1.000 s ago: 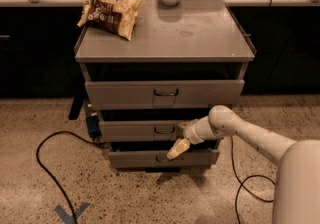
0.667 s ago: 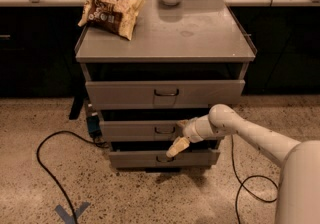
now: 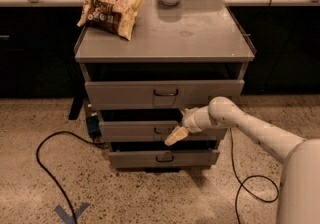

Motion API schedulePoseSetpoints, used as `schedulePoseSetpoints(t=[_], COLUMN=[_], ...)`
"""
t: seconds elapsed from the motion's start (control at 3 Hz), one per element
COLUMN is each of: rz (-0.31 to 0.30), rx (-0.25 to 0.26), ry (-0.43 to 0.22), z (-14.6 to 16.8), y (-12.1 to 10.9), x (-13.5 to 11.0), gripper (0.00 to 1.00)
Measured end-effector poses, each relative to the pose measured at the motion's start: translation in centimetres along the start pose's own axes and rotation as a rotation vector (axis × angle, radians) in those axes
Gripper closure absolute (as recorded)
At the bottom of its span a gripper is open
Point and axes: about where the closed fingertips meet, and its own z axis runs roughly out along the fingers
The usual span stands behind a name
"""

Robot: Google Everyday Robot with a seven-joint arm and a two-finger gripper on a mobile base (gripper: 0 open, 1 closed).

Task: Open middle drawer

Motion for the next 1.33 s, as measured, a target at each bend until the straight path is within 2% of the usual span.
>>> schedulePoseSetpoints(t=[0.33,0.67,1.0,1.33], rz=[0.02,0.093,0.135,0.135], rx=[-0.005,-0.085,-0.136,-0.136], ry=[0.034,0.127,0.188,0.188], z=[1.2,3.9,3.7,3.3], y=[-1.1,-0.4,0.6,0.6], x=[1.0,4.3,6.0,5.5], gripper=[0.0,0.0,0.0,0.0])
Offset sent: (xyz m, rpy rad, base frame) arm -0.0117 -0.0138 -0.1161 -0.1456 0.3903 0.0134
